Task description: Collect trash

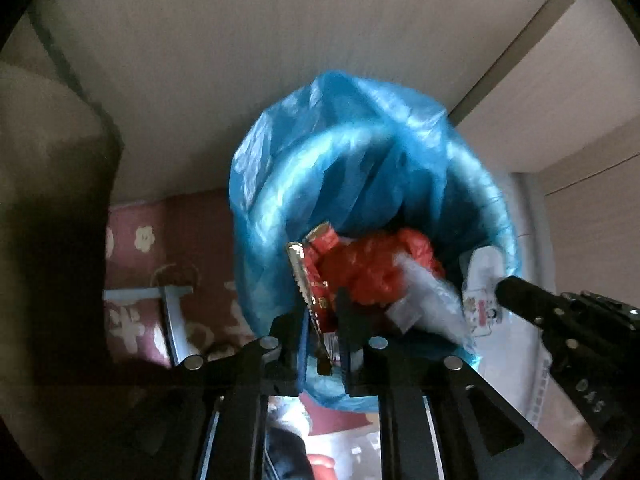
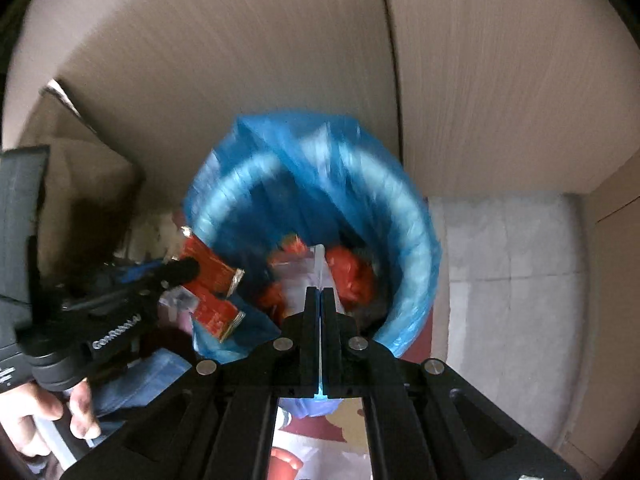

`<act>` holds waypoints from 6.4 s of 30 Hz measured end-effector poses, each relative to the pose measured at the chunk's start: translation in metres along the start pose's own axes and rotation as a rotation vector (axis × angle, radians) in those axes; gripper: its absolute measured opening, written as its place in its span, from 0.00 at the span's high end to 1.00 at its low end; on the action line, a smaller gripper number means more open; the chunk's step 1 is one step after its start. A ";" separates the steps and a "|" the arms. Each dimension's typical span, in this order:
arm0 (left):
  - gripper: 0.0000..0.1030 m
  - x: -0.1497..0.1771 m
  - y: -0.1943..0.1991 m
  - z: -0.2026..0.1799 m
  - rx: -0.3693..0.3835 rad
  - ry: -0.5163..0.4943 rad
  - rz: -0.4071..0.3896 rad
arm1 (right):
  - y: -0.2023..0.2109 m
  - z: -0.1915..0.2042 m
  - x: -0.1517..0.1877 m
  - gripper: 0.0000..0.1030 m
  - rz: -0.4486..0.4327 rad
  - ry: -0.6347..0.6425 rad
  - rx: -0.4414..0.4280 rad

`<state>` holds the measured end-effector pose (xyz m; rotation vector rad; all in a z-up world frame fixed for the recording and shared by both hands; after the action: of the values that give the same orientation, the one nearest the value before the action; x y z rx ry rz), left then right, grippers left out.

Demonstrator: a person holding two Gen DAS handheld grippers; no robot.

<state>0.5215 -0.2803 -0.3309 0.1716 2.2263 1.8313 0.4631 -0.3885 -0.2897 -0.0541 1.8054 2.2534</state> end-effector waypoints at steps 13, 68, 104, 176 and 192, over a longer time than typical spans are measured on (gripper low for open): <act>0.42 -0.008 0.020 -0.010 -0.045 -0.044 -0.038 | -0.035 0.006 0.005 0.95 0.068 0.004 -0.017; 0.34 0.016 0.108 -0.023 0.129 -0.148 -0.170 | 0.003 -0.043 0.042 0.51 0.044 -0.245 -0.006; 0.34 0.085 0.232 -0.006 0.050 -0.159 -0.414 | 0.079 0.072 0.045 0.65 -0.153 -0.027 -0.092; 0.34 0.442 0.416 0.055 -0.278 0.092 -0.858 | 0.355 0.205 0.363 0.48 -0.726 0.203 0.131; 0.34 0.445 0.416 0.057 -0.282 0.099 -0.853 | 0.356 0.205 0.364 0.48 -0.729 0.222 0.125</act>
<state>0.0801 -0.0312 0.0123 -0.8038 1.6435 1.6123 0.0599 -0.1983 0.0302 -0.8218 1.6475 1.6561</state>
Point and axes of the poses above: each gripper's, at about its wrist camera, not at the fingertips, and y roughly against the way its jaws point, z to its left, x to its underside, the point moved 10 cm from there along -y, roughly the way its jaws point, and after that the axes turned 4 degrees about x, right-handed, at the moved point
